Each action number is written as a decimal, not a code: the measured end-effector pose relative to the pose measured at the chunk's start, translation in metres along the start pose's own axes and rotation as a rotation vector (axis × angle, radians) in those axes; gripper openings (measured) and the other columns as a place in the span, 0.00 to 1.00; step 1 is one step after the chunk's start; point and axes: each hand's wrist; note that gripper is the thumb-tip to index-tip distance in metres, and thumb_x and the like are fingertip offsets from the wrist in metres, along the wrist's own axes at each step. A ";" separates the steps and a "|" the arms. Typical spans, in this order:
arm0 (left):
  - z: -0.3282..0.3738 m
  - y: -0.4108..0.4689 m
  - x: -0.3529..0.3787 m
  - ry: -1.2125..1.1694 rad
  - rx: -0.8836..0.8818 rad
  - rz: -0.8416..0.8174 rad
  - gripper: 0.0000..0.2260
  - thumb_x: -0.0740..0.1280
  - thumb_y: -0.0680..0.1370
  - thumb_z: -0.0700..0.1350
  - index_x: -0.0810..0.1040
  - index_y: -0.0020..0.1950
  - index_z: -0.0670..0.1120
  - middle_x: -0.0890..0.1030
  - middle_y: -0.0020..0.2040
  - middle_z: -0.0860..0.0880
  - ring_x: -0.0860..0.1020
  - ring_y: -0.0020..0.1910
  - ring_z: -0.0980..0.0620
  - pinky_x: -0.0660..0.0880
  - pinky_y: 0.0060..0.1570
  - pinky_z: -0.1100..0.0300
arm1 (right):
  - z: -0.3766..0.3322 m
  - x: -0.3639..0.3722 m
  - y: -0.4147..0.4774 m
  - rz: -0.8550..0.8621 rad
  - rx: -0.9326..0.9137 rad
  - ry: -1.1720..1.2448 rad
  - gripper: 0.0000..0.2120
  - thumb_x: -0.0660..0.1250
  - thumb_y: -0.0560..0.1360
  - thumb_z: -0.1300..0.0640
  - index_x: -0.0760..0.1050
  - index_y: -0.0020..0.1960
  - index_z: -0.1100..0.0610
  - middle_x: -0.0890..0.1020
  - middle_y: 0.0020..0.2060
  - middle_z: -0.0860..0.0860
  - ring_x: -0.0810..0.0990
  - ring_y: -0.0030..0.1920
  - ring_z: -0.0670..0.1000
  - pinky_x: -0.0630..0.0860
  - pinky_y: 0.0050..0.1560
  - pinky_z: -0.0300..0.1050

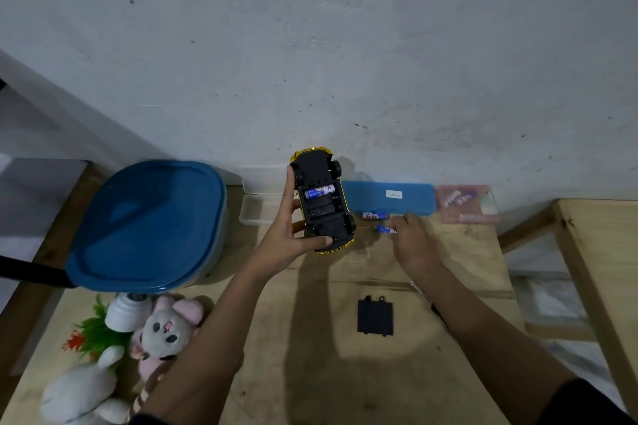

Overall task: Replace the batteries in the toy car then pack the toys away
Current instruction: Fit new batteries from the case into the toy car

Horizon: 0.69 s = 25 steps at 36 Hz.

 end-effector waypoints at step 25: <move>0.069 -0.022 0.041 0.118 0.183 -0.038 0.53 0.73 0.70 0.33 0.37 0.73 0.65 0.67 0.68 0.56 0.74 0.61 0.60 0.76 0.56 0.62 | -0.087 -0.121 -0.053 0.391 -0.705 0.323 0.09 0.70 0.68 0.59 0.82 0.48 0.57 0.78 0.39 0.51 0.75 0.39 0.48 0.77 0.38 0.43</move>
Point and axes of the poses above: each hand's wrist, its own y-axis towards the middle knuckle, its own x-axis out of the palm, z = x × y
